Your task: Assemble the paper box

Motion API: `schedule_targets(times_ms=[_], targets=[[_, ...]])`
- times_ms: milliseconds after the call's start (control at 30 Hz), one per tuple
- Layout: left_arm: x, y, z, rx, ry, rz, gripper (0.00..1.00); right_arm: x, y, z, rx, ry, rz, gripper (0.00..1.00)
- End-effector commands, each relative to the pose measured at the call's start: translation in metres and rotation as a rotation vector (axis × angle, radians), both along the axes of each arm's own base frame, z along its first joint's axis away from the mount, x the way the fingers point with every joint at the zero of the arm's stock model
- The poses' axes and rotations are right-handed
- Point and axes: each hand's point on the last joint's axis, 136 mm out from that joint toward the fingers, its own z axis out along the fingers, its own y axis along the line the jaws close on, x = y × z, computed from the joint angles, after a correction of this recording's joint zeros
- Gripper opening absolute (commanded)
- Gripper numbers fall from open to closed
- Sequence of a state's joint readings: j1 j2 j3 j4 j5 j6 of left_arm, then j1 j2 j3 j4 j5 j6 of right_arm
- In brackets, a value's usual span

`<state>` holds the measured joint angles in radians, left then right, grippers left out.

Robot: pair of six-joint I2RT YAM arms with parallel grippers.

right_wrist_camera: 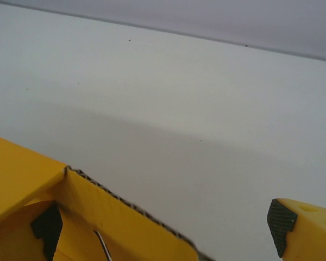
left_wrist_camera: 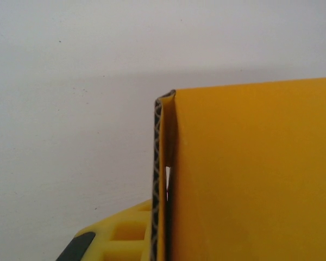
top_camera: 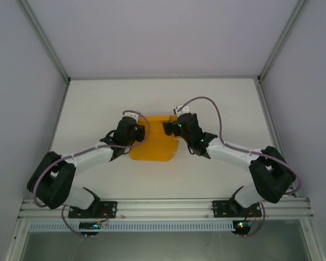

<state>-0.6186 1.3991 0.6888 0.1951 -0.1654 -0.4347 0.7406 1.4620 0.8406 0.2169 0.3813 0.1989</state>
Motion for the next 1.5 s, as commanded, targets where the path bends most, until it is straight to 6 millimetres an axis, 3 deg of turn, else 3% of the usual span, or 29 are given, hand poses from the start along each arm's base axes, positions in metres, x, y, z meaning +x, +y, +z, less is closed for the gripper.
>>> schedule_targets(times_ms=[0, 200, 400, 633, 933, 1167, 1333, 1467], targets=[[0.003, 0.012, 0.011, 0.021, -0.017, 0.076, 0.01, -0.002, -0.025, 0.028, 0.004, -0.054, -0.098, 0.99], [0.013, 0.027, 0.018, 0.04, -0.014, 0.135, 0.02, -0.053, -0.055, 0.01, -0.01, 0.101, -0.06, 0.99], [0.016, 0.029, 0.025, 0.017, -0.024, 0.124, 0.02, -0.079, -0.065, -0.021, 0.018, 0.219, 0.016, 0.99], [0.01, 0.024, 0.031, -0.015, -0.039, 0.07, 0.02, -0.064, -0.064, -0.036, 0.035, 0.262, -0.015, 0.99], [0.002, 0.016, 0.028, -0.011, -0.042, -0.005, 0.01, -0.029, -0.044, -0.019, 0.07, 0.193, -0.007, 0.99], [0.0, 0.013, 0.02, -0.009, -0.033, -0.033, 0.01, -0.016, -0.033, -0.009, 0.047, 0.161, 0.021, 0.99], [0.002, 0.008, 0.02, 0.004, -0.031, -0.048, 0.0, -0.013, -0.009, -0.007, 0.034, 0.158, 0.105, 0.99], [0.002, 0.012, 0.012, 0.054, -0.021, -0.042, 0.0, -0.007, -0.012, -0.007, -0.085, 0.164, 0.07, 0.99]])
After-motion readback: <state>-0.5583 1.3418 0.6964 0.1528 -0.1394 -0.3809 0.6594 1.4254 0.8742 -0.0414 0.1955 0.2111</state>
